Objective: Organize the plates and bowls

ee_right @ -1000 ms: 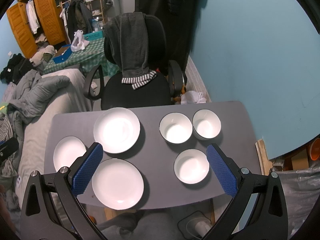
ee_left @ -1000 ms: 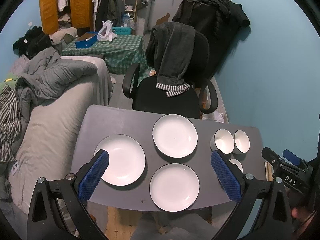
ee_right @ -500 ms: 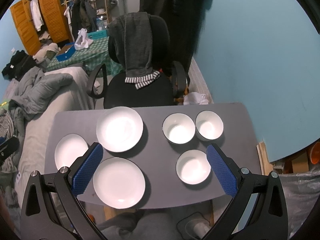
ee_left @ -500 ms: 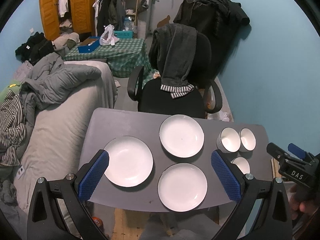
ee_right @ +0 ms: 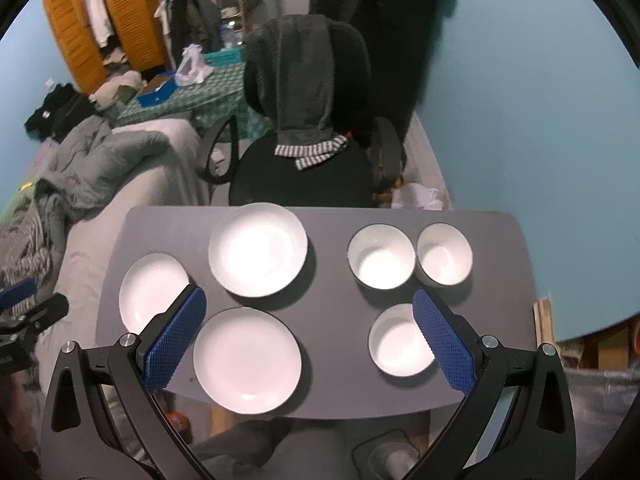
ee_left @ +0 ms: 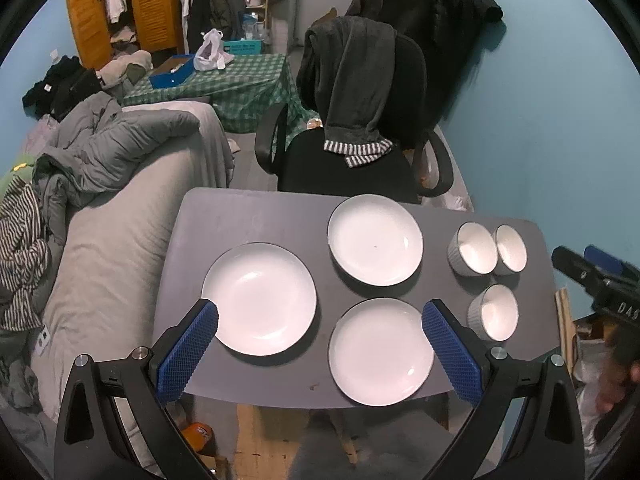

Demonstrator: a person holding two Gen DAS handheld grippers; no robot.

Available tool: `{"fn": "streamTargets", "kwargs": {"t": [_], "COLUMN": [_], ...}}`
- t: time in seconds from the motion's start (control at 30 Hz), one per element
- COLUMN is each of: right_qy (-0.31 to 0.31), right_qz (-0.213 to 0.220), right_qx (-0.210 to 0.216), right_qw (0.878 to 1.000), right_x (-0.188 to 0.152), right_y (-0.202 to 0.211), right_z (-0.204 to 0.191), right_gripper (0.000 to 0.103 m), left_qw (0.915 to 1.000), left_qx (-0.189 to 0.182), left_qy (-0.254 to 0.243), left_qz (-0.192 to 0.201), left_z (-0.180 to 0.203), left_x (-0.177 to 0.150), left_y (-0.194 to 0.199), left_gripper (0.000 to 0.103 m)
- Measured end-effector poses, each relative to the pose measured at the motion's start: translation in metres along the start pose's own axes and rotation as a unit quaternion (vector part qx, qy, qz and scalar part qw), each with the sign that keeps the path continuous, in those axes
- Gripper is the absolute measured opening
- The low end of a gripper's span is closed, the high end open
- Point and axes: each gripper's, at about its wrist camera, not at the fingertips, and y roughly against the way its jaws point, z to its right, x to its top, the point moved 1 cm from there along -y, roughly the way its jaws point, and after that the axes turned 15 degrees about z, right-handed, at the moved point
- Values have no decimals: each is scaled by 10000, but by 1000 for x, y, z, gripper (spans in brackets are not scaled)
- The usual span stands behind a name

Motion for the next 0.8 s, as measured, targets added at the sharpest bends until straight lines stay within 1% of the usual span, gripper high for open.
{"fn": "streamTargets", "kwargs": {"t": [0.23, 0.3, 0.43, 0.5, 0.57, 0.73, 0.8], "right_qy": [104, 126, 228, 259, 291, 368, 373], "right_qz": [-124, -174, -243, -314, -405, -746, -882], "right_qx": [420, 482, 527, 541, 571, 785, 891], "right_qw": [9990, 9986, 9981, 9977, 9971, 9934, 9914], "right_x": [-8, -10, -18, -24, -31, -61, -70], "right_y": [-25, -31, -48, -56, -66, -95, -105], "right_z": [-1, -1, -2, -2, -2, -11, -13], "right_gripper": [102, 102, 102, 102, 102, 97, 97], "left_qw": [9989, 9983, 9978, 9978, 9969, 9951, 9939], "left_qx": [149, 195, 139, -22, 11, -24, -70], "left_qy": [-393, -481, -510, -477, -475, -632, -711], "left_qz": [-195, -261, -395, -468, -629, -761, -835], "left_z": [-1, -1, 0, 1, 1, 7, 11], "left_x": [-19, -25, -40, -50, -59, -83, -92], "left_y": [-26, -34, -48, -58, -67, -84, -92], "left_gripper": [103, 103, 103, 103, 103, 103, 103]}}
